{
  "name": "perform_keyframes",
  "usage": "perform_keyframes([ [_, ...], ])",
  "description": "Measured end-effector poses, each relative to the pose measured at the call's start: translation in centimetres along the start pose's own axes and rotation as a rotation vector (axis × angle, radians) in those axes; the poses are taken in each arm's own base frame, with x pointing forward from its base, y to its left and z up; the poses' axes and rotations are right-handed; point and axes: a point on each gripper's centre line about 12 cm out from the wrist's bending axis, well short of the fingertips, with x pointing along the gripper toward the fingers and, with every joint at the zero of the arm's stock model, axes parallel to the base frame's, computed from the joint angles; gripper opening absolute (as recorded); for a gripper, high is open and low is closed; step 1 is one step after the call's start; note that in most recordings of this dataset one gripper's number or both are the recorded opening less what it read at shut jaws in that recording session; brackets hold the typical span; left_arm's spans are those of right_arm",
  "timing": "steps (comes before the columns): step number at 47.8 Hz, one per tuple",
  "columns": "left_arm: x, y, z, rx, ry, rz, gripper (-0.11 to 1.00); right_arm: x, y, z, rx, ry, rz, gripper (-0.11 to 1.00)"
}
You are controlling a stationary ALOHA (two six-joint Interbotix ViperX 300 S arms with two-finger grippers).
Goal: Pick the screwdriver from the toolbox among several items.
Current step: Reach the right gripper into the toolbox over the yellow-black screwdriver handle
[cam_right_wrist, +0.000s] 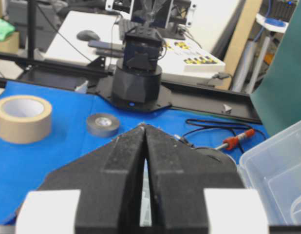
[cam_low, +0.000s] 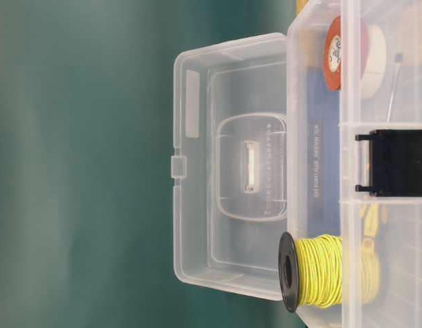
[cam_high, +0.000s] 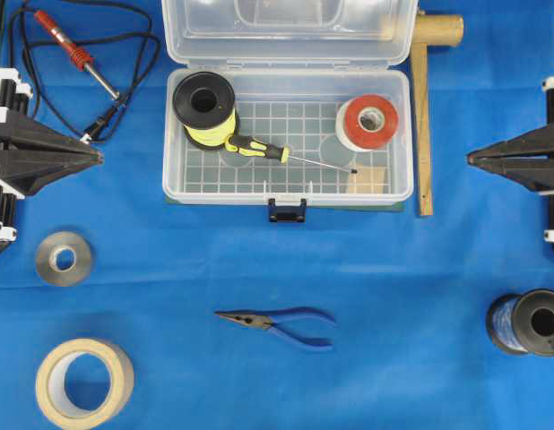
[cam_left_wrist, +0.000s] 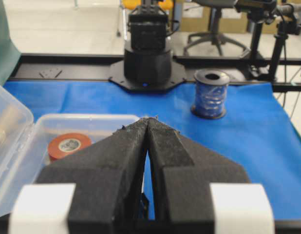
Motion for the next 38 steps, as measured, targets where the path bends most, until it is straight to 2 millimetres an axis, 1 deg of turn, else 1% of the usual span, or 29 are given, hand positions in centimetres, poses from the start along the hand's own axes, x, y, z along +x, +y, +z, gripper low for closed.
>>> perform_keyframes([
  [4,0.0,0.1,-0.1,-0.013,0.003,0.005,0.00,0.5,-0.1,0.2,0.013,0.014,-0.005,0.15],
  [9,0.1,0.1,-0.1,-0.017,0.005,0.006,0.00,2.1,-0.5,0.2,0.042,0.096,-0.025,0.15],
  [14,0.1,0.1,-0.1,-0.020,0.005,0.007,0.00,4.7,-1.6,0.4,0.079,0.209,-0.073,0.15],
  [15,0.1,0.1,-0.1,-0.019,0.005,0.007,0.00,5.4,-2.0,0.2,0.091,0.247,-0.090,0.15],
  [23,0.1,0.1,-0.2,-0.022,0.008,0.008,0.00,9.6,-4.4,-0.6,0.147,0.423,-0.170,0.15],
  [30,0.1,0.1,-0.2,-0.022,0.009,0.008,0.00,13.8,-6.1,-2.6,0.174,0.582,-0.210,0.17],
  [31,0.1,0.1,-0.2,-0.023,0.009,0.008,0.00,14.3,-6.3,-2.9,0.177,0.602,-0.214,0.19],
  [33,0.2,0.1,-0.2,-0.023,0.011,0.008,0.00,15.3,-6.7,-3.7,0.187,0.650,-0.222,0.27],
  [38,0.1,0.1,-0.3,-0.022,0.012,0.008,0.00,18.0,-7.7,-5.2,0.211,0.753,-0.241,0.56],
])
